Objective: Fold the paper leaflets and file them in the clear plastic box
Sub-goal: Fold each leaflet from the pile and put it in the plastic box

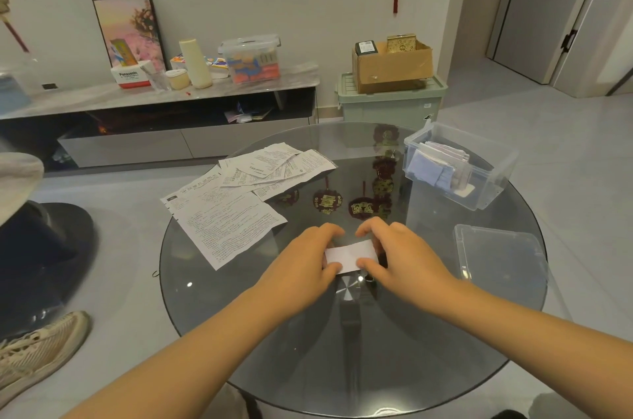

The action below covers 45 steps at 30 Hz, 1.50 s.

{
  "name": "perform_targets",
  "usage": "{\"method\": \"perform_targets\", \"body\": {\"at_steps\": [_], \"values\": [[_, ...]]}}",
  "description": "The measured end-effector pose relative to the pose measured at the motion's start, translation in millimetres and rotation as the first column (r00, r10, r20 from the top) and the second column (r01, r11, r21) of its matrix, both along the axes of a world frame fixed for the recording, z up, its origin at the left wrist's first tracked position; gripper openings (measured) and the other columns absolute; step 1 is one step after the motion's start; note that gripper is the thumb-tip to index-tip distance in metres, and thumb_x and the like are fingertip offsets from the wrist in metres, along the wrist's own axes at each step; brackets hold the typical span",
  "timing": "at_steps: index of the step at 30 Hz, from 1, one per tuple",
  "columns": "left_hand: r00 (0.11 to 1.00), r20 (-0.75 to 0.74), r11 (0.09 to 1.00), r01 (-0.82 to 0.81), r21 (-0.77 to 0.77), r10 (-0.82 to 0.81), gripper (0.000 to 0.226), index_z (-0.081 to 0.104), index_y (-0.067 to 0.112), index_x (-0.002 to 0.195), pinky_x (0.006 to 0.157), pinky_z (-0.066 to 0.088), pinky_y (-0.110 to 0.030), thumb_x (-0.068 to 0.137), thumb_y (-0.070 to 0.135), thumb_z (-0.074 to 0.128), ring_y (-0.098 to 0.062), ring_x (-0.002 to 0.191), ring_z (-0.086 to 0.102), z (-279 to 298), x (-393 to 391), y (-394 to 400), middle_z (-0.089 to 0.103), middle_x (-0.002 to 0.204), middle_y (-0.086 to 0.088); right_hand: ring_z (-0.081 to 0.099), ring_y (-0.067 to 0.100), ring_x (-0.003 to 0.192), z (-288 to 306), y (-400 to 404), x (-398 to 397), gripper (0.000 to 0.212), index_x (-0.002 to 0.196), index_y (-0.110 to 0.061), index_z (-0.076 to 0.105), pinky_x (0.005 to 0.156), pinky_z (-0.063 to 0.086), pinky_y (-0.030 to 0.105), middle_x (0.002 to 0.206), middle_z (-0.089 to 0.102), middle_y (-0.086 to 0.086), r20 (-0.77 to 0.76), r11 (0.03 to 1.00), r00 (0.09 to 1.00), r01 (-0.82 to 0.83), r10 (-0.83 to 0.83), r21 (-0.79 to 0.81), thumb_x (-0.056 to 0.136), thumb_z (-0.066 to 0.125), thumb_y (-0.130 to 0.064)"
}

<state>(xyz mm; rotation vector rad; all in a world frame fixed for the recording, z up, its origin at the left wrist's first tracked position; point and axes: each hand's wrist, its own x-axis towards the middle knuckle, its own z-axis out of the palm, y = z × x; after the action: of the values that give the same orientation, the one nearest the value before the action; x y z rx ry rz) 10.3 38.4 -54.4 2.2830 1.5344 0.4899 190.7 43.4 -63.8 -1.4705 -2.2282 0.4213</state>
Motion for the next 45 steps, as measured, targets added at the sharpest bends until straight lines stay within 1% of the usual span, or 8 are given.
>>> {"method": "perform_targets", "body": {"at_steps": [9,15,19,22,24,31,38,45], "values": [[0.992,-0.110,0.995,0.064,0.071,-0.056,0.024,0.062,0.023,0.113,0.087,0.041,-0.023,0.091,0.032,0.058,-0.008,0.108,0.045,1.9,-3.0,-0.2,0.051,0.111,0.010,0.042,0.011,0.106,2.7,4.8,7.1,0.026,0.112,-0.028,0.065,0.092,0.033,0.025,0.107,0.058,-0.013,0.221,0.973,0.962,-0.192,0.160,0.131,0.092,0.052,-0.039],[0.973,-0.217,0.990,0.100,0.102,-0.075,0.031,0.060,0.024,0.121,0.088,0.041,-0.025,0.094,0.036,0.052,-0.010,0.109,0.046,5.4,0.8,-2.2,0.055,0.115,0.008,0.054,0.013,0.064,-1.1,4.2,9.5,0.009,0.070,-0.026,0.069,0.056,0.042,0.024,0.063,0.061,-0.013,0.395,0.885,0.906,-0.305,0.156,0.351,0.074,0.074,-0.031],[0.938,-0.335,0.973,0.153,0.174,-0.087,0.028,0.063,0.022,0.113,0.081,0.043,-0.029,0.097,0.033,0.043,-0.015,0.102,0.051,8.8,2.7,-4.1,0.058,0.106,0.004,0.050,0.013,0.060,-6.3,3.3,9.6,0.030,0.065,-0.026,0.066,0.053,0.042,0.025,0.058,0.058,-0.013,0.379,0.865,0.913,-0.308,0.152,0.396,0.084,0.044,-0.035],[0.932,-0.356,0.963,0.154,0.223,-0.066,0.030,0.067,0.016,0.100,0.075,0.046,-0.034,0.097,0.030,0.040,-0.019,0.091,0.056,6.3,3.1,-4.6,0.061,0.095,0.000,0.052,0.013,0.061,-5.2,1.0,11.7,0.020,0.070,-0.026,0.068,0.054,0.043,0.025,0.061,0.060,-0.013,0.314,0.883,0.935,-0.283,0.166,0.375,0.079,0.056,-0.038],[0.959,-0.280,0.962,0.118,0.248,-0.045,0.029,0.068,0.016,0.098,0.073,0.047,-0.035,0.096,0.029,0.042,-0.020,0.087,0.058,4.0,3.1,-4.8,0.062,0.092,0.001,0.054,0.014,0.059,-4.8,-2.0,10.5,0.006,0.072,-0.024,0.069,0.052,0.042,0.025,0.060,0.060,-0.012,0.254,0.881,0.955,-0.248,0.153,0.402,0.072,0.072,-0.029],[0.985,0.164,0.979,-0.091,0.183,0.061,0.012,0.070,0.027,0.092,0.074,0.049,-0.024,0.089,0.028,0.058,-0.004,0.080,0.058,10.7,12.5,-11.1,0.063,0.084,0.010,0.056,0.013,0.052,11.4,-1.2,8.9,0.008,0.072,-0.019,0.069,0.047,0.044,0.023,0.057,0.062,-0.008,0.032,0.859,0.999,-0.014,-0.003,0.511,0.076,0.063,-0.021],[0.708,0.632,0.935,-0.117,-0.336,0.316,0.022,0.074,0.011,0.086,0.071,0.057,-0.023,0.094,0.020,0.055,-0.012,0.077,0.071,24.3,22.9,-12.1,0.074,0.079,-0.004,0.059,0.006,0.067,14.3,-10.4,5.0,0.034,0.101,-0.026,0.072,0.059,0.047,0.018,0.076,0.070,-0.011,-0.132,0.953,0.988,-0.040,0.083,0.301,0.087,0.044,-0.039],[0.680,0.606,0.877,-0.116,-0.467,0.413,0.028,0.073,0.005,0.087,0.059,0.052,-0.016,0.096,0.020,0.051,-0.006,0.068,0.067,30.6,26.6,-10.5,0.074,0.079,-0.006,0.065,0.012,0.078,14.2,-6.3,10.3,0.024,0.100,-0.021,0.072,0.066,0.056,0.031,0.088,0.072,-0.008,-0.059,0.943,0.993,-0.077,0.101,0.323,0.080,0.064,-0.030]]}}
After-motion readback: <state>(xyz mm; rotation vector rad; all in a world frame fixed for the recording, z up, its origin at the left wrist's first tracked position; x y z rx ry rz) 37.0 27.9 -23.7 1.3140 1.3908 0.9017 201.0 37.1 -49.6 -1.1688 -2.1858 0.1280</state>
